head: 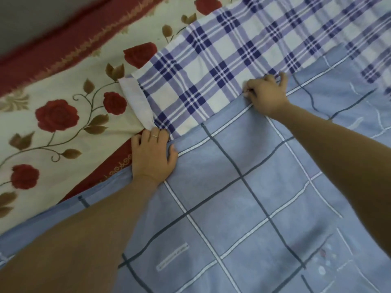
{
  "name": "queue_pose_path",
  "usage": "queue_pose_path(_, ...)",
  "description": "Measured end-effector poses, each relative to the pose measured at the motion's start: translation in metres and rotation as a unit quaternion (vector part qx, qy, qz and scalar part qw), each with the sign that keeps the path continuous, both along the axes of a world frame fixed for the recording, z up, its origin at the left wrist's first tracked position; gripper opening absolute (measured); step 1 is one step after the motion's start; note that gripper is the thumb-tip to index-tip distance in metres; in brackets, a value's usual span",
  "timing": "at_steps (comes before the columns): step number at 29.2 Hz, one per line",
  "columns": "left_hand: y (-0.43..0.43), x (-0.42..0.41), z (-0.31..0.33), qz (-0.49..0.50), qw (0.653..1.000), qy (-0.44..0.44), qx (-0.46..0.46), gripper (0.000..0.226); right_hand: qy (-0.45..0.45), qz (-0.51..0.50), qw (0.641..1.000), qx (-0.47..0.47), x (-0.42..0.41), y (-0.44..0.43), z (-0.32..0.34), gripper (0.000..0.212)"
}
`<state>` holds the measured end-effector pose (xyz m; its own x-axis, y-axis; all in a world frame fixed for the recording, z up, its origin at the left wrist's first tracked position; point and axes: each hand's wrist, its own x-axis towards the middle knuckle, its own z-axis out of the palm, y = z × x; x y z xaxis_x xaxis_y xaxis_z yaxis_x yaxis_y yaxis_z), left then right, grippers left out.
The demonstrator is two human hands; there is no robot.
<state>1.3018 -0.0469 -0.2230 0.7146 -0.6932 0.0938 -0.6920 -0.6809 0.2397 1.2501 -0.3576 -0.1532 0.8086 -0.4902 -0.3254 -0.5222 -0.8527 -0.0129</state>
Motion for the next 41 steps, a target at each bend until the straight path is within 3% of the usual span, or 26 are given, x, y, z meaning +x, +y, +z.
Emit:
queue_pose_path(5,-0.001,0.001,-0.001,-0.002,1.0,-0.01,0.006,0.023,0.072,0.039,0.996,0.02,0.011,-0.011,0.001,0.013)
queue_pose_path(9,0.0,0.001,-0.001,-0.003,1.0,-0.011,0.008,0.022,0.147,0.076,0.983,-0.081,0.006,-0.031,0.006,0.026)
queue_pose_path(14,-0.002,0.001,0.001,-0.002,1.0,-0.007,0.017,0.021,0.207,0.049,0.948,-0.237,0.004,-0.048,0.009,0.042)
queue_pose_path(18,-0.002,0.001,0.0,-0.003,1.0,-0.011,0.026,0.022,0.135,-0.022,0.954,-0.267,0.007,-0.055,0.005,0.044)
queue_pose_path(20,-0.002,0.001,-0.001,-0.006,1.0,-0.01,0.024,0.022,0.017,-0.115,0.97,-0.212,0.007,-0.047,-0.002,0.047)
queue_pose_path(23,-0.002,0.0,-0.002,-0.004,1.0,-0.014,0.013,0.021,-0.12,-0.244,0.955,-0.118,0.001,0.016,-0.019,0.055)
queue_pose_path(26,-0.002,0.0,-0.002,-0.001,1.0,-0.019,0.006,0.021,-0.084,-0.206,0.975,0.008,-0.013,0.091,-0.04,0.077)
queue_pose_path(30,-0.002,-0.001,-0.006,-0.006,1.0,-0.015,0.001,0.022,-0.049,-0.212,0.976,0.023,0.002,0.067,-0.061,0.09)
queue_pose_path(34,-0.009,0.002,-0.005,-0.005,1.0,-0.018,-0.026,0.023,-0.028,-0.224,0.973,0.044,0.034,0.024,-0.049,0.084)
queue_pose_path(37,-0.006,0.009,-0.005,0.011,1.0,-0.009,-0.025,0.026,-0.08,-0.222,0.969,0.07,0.033,0.078,-0.041,0.074)
queue_pose_path(41,-0.006,0.006,-0.002,0.008,0.999,0.011,-0.037,0.032,-0.197,-0.016,0.98,0.008,-0.058,0.231,-0.053,0.06)
